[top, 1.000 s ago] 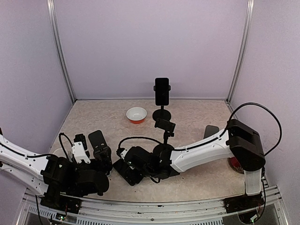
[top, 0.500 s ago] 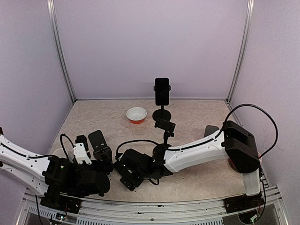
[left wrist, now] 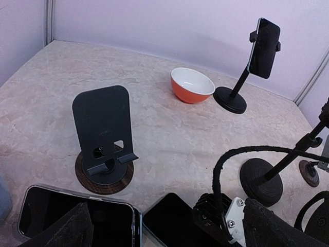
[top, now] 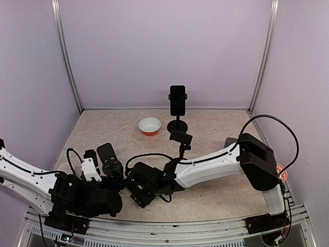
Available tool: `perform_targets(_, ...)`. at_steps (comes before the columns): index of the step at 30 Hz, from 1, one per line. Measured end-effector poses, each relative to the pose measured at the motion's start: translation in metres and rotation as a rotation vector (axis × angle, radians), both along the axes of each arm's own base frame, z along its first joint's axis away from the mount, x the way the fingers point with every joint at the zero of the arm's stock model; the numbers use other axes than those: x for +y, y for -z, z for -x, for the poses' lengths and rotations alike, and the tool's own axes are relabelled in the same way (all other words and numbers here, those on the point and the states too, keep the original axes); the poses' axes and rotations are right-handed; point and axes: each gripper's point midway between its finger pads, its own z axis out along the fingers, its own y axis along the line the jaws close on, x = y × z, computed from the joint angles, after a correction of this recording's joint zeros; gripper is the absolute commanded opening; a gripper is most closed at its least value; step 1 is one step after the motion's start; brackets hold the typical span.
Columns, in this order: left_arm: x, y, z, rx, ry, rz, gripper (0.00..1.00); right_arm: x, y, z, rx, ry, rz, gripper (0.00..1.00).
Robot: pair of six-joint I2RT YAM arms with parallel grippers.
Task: Place the phone on the phone stand
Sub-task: Pick up the phone at the center of the board.
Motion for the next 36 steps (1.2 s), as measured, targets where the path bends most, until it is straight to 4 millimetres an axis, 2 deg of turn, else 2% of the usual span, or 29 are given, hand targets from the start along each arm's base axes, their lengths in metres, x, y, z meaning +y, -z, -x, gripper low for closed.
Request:
perform_targets(10, 0.003, 0.005, 0.0, 0.009, -0.008, -0.002, 0.99, -0.001, -0.001, -0.006, 0.006, 0.019, -0.006, 0.64)
perform_targets(21, 0.006, 0.002, 0.0, 0.009, 0.003, -0.002, 0.99, -0.002, -0.002, -0.009, -0.024, 0.017, -0.022, 0.63)
perform_targets(29, 0.002, -0.009, -0.007, 0.015, 0.096, 0.052, 0.99, -0.018, -0.007, -0.01, -0.067, 0.009, -0.019, 0.62)
perform_targets(33, 0.006, -0.01, -0.014, 0.015, 0.167, 0.116, 0.99, -0.024, -0.02, -0.011, -0.094, 0.004, -0.036, 0.62)
perform_targets(36, 0.006, -0.016, -0.019, 0.008, 0.202, 0.156, 0.99, -0.026, -0.036, -0.012, -0.118, 0.005, -0.075, 0.62)
